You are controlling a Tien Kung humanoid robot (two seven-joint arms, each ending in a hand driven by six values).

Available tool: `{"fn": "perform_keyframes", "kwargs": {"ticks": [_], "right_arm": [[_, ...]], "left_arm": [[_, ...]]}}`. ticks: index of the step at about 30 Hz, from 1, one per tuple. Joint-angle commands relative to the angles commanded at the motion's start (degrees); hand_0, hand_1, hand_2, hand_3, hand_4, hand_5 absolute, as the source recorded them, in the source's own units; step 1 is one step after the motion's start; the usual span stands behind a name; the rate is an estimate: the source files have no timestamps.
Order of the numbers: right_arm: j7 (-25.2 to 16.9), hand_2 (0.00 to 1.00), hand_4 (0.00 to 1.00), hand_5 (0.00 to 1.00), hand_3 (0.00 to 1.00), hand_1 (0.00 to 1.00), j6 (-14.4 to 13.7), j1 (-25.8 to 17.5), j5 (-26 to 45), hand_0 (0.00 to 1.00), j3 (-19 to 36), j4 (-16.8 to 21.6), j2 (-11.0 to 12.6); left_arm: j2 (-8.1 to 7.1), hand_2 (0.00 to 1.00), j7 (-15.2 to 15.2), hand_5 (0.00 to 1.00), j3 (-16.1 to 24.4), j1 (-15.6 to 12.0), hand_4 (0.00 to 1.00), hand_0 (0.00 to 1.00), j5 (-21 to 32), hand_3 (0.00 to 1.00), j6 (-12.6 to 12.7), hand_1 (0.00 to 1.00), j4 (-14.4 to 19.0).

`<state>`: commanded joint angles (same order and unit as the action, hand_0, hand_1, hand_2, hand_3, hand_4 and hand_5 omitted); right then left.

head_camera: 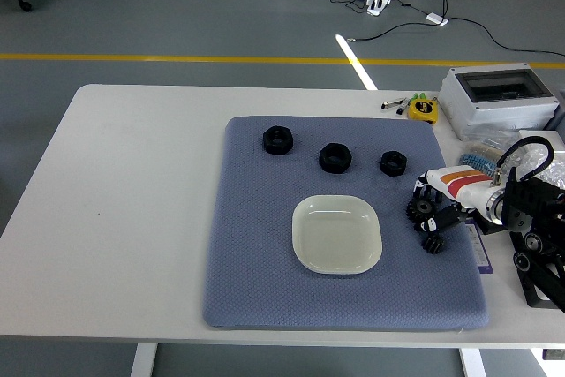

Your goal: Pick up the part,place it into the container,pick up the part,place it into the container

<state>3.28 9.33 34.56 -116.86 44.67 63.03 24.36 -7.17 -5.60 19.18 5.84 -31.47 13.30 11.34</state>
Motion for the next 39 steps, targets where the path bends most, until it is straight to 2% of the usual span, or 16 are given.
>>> {"fn": "perform_keyframes", "kwargs": {"ticks": [1,2,10,13,14,19,20,24,25,26,28,33,35,37,38,39], "right_arm": [[-0.1,0.512,0.825,0.151,0.559,0.452,0.0,0.0,0.1,0.36,0.0,0.0,0.0],[-0.2,0.458,0.771,0.105,0.51,0.406,-0.1,0.0,0.1,0.364,0.0,0.1,0.0],[-0.8,0.44,0.732,0.088,0.483,0.392,-0.6,-0.1,0.9,0.341,-0.1,0.1,-0.1],[-0.9,0.44,0.732,0.088,0.483,0.392,-1.7,-0.2,1.4,0.341,-0.1,0.4,0.0],[-0.9,0.427,0.771,0.023,0.474,0.382,-1.9,-0.2,1.4,0.285,-0.1,0.4,0.0],[-1.5,0.427,0.771,0.023,0.474,0.382,-5.4,-0.6,2.0,0.285,0.7,1.5,-0.1],[-1.6,0.403,0.799,0.06,0.453,0.345,-5.9,-0.6,2.0,0.23,0.9,1.9,-0.1],[-1.8,0.403,0.799,0.06,0.453,0.345,-7.9,-0.9,1.4,0.23,1.8,3.9,-0.1],[-1.8,0.403,0.799,0.06,0.453,0.345,-8.3,-0.9,1.1,0.23,2.2,4.9,0.1],[-1.8,0.394,0.777,0.103,0.451,0.328,-8.5,-1.0,0.9,0.2,2.5,5.9,0.2],[-1.8,0.394,0.777,0.103,0.451,0.328,-8.6,-1.1,0.3,0.2,2.8,8.2,0.5],[-2.3,0.401,0.774,0.12,0.46,0.332,-7.2,-0.6,-0.1,0.192,2.0,15.5,1.5],[-2.2,0.401,0.774,0.12,0.46,0.332,-5.7,-0.2,0.0,0.192,1.1,17.9,1.5],[-2.0,0.401,0.774,0.12,0.46,0.332,-2.9,0.5,-0.2,0.192,-0.4,20.0,1.1],[-1.9,0.434,0.705,0.228,0.478,0.363,-1.6,0.9,-0.2,0.208,-1.1,20.6,1.0],[-1.7,0.434,0.705,0.228,0.478,0.363,-0.5,1.2,0.0,0.208,-1.7,20.9,0.8]], "left_arm": [[0.01,0.672,0.0,0.638,0.1,0.0,0.679,0.708,-0.1,0.584,0.0,0.631,0.0],[0.0,0.672,0.0,0.638,0.1,0.0,0.679,0.708,-0.2,0.584,0.0,0.632,0.0],[-0.01,0.673,-0.2,0.638,0.3,-0.2,0.68,0.708,-0.5,0.583,-0.1,0.632,0.0],[-0.04,0.673,-0.2,0.638,0.4,-0.3,0.68,0.708,-0.6,0.583,-0.1,0.632,0.0],[-0.05,0.673,-0.2,0.637,0.4,-0.3,0.679,0.708,-0.6,0.583,-0.1,0.632,0.0],[-0.1,0.673,-0.3,0.637,0.6,-0.5,0.679,0.708,-1.0,0.583,-0.1,0.632,0.0],[-0.09,0.673,-0.3,0.637,0.7,-0.5,0.679,0.707,-1.0,0.583,-0.1,0.633,0.0],[-0.08,0.673,-0.4,0.637,0.9,-0.6,0.679,0.707,-1.4,0.583,-0.2,0.633,0.0],[-0.07,0.673,-0.4,0.637,0.9,-0.6,0.679,0.707,-1.4,0.583,-0.2,0.633,0.0],[-0.07,0.673,-0.4,0.637,1.0,-0.6,0.678,0.707,-1.5,0.583,-0.2,0.633,0.0],[-0.09,0.673,-0.4,0.637,1.0,-0.6,0.678,0.707,-1.5,0.583,-0.2,0.633,0.0],[-0.18,0.672,-0.3,0.638,0.6,-0.5,0.679,0.707,-1.1,0.583,-0.2,0.633,0.0],[-0.22,0.672,-0.2,0.638,0.6,-0.4,0.679,0.707,-1.1,0.583,-0.2,0.633,0.0],[-0.23,0.672,-0.2,0.638,0.5,-0.3,0.679,0.707,-1.0,0.583,-0.2,0.633,0.0],[-0.24,0.674,-0.2,0.636,0.4,-0.3,0.678,0.707,-0.9,0.583,-0.1,0.631,0.0],[-0.25,0.674,-0.1,0.636,0.3,-0.3,0.678,0.707,-0.7,0.583,-0.1,0.631,0.0]]}}
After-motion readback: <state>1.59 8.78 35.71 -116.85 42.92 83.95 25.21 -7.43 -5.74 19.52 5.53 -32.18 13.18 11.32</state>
